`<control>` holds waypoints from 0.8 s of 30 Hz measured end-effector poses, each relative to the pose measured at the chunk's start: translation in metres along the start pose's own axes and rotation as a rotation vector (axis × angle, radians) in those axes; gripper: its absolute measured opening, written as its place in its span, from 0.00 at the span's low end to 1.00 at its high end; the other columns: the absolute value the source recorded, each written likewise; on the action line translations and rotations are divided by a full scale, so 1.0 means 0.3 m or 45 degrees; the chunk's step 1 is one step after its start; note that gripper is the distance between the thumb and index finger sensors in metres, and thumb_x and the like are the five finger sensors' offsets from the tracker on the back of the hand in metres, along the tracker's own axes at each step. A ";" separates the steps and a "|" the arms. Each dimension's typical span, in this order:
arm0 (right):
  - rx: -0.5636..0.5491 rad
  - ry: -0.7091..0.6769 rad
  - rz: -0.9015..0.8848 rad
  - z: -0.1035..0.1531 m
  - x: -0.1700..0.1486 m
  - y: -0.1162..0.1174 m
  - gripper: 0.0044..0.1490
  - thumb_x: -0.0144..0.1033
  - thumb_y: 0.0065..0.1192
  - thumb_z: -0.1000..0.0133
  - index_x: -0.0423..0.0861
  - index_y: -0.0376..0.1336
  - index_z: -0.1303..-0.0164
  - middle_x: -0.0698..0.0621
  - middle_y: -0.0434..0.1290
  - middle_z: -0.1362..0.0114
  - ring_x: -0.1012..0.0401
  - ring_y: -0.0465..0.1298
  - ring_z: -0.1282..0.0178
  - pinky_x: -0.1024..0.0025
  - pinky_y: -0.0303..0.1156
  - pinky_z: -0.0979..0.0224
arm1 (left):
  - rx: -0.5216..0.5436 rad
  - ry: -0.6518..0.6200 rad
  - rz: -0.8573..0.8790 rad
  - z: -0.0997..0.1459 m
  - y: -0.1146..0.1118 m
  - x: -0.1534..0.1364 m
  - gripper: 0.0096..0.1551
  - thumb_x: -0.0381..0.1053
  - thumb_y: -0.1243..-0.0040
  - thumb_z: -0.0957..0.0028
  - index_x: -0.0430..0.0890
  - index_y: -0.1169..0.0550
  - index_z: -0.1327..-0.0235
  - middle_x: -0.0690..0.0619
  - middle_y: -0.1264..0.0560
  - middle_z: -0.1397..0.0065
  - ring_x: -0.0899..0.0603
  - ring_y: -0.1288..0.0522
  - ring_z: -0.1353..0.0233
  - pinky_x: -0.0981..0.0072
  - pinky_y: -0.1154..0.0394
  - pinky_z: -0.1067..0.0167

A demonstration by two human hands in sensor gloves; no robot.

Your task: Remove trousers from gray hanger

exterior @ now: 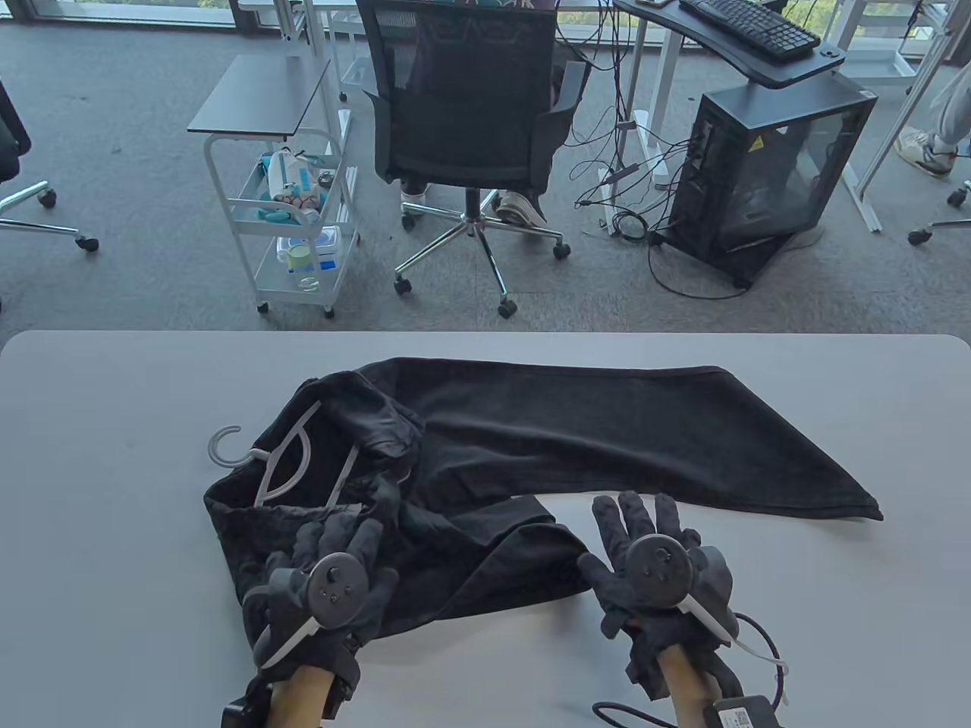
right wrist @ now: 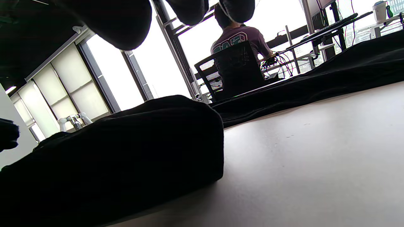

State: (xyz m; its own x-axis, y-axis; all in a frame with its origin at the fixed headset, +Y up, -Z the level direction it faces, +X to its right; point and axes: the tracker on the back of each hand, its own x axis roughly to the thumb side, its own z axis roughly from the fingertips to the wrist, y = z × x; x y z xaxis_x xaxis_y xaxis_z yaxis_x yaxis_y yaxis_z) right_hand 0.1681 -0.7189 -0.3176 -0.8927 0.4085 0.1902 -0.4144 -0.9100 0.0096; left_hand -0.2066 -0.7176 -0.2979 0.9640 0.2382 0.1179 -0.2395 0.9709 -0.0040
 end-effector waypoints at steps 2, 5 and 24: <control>-0.003 -0.003 -0.004 0.004 0.001 -0.003 0.48 0.58 0.51 0.42 0.49 0.43 0.16 0.41 0.43 0.13 0.29 0.39 0.19 0.21 0.44 0.33 | 0.072 0.041 0.039 0.013 0.035 -0.007 0.41 0.69 0.52 0.44 0.54 0.39 0.18 0.38 0.41 0.13 0.21 0.44 0.19 0.14 0.47 0.38; -0.012 -0.002 -0.028 0.012 -0.001 -0.011 0.48 0.58 0.51 0.42 0.49 0.43 0.16 0.41 0.44 0.13 0.29 0.39 0.19 0.21 0.44 0.33 | 0.145 0.109 0.091 0.012 0.071 -0.027 0.40 0.68 0.52 0.43 0.50 0.36 0.21 0.38 0.38 0.15 0.21 0.42 0.20 0.14 0.45 0.38; -0.029 0.048 -0.089 0.005 -0.038 -0.032 0.47 0.57 0.51 0.41 0.48 0.44 0.16 0.40 0.45 0.13 0.28 0.39 0.20 0.22 0.45 0.33 | -0.005 0.825 0.201 -0.281 0.125 -0.361 0.52 0.70 0.50 0.43 0.35 0.45 0.20 0.27 0.43 0.18 0.16 0.42 0.24 0.19 0.40 0.39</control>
State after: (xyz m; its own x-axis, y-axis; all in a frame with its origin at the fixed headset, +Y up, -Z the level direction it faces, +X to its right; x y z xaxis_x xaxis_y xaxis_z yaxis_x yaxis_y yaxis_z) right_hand 0.1825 -0.7150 -0.3185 -0.8671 0.4740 0.1532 -0.4798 -0.8774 -0.0009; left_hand -0.3104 -0.7049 -0.3946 0.7921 0.3432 -0.5047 -0.3844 0.9228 0.0243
